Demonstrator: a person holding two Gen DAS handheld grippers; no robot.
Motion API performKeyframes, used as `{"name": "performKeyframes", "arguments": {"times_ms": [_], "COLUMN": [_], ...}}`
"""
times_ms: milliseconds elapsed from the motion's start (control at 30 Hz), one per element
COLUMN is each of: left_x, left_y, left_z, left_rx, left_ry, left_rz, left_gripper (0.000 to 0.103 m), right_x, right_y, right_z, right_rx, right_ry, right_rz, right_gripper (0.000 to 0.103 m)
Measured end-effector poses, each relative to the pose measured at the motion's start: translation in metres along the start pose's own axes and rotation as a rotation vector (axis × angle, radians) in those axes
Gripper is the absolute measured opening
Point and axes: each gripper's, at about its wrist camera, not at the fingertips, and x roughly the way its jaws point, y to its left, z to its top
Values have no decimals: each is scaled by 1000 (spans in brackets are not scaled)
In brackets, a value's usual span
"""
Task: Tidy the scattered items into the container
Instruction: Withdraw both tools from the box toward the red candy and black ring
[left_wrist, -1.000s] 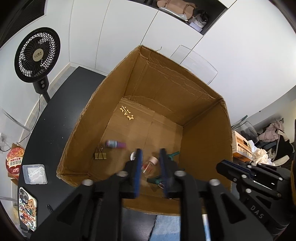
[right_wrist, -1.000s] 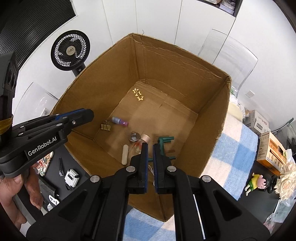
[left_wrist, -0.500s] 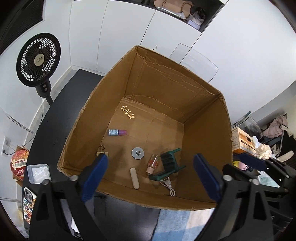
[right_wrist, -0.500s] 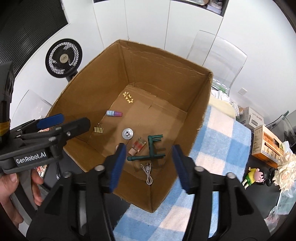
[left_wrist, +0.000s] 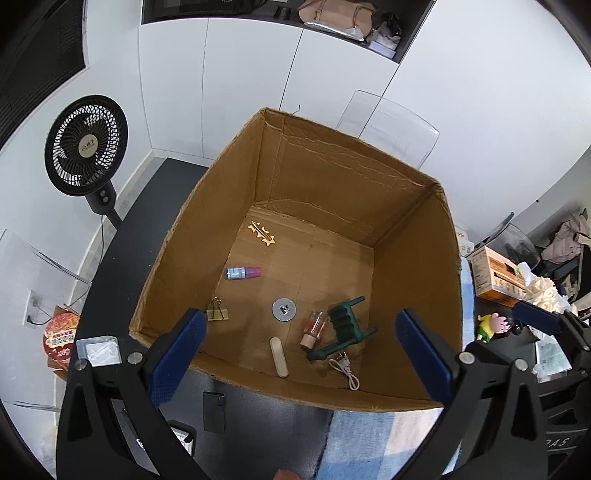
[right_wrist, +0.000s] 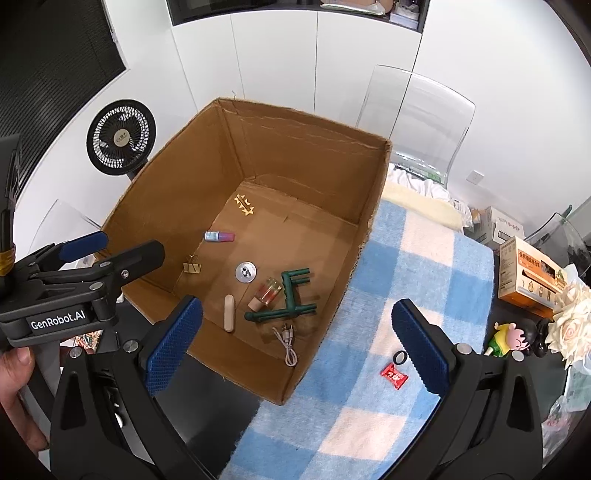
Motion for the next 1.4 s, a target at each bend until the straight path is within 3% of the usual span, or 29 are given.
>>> {"name": "performKeyframes", "arguments": {"times_ms": [533, 1400], "left_x": [-20, 6], "left_y": [-31, -143], "left_z": [-12, -35], "left_rx": [17, 138], "left_ry": [-30, 7], "left_rz": [60, 67], "left_gripper": [102, 102], "right_x": [-15, -25], "right_y": [-23, -140], "right_z": [-13, -52], "right_rx": [-14, 88], "right_ry": [-29, -17], "right_rz": [29, 32], "right_gripper": [103, 103]}}
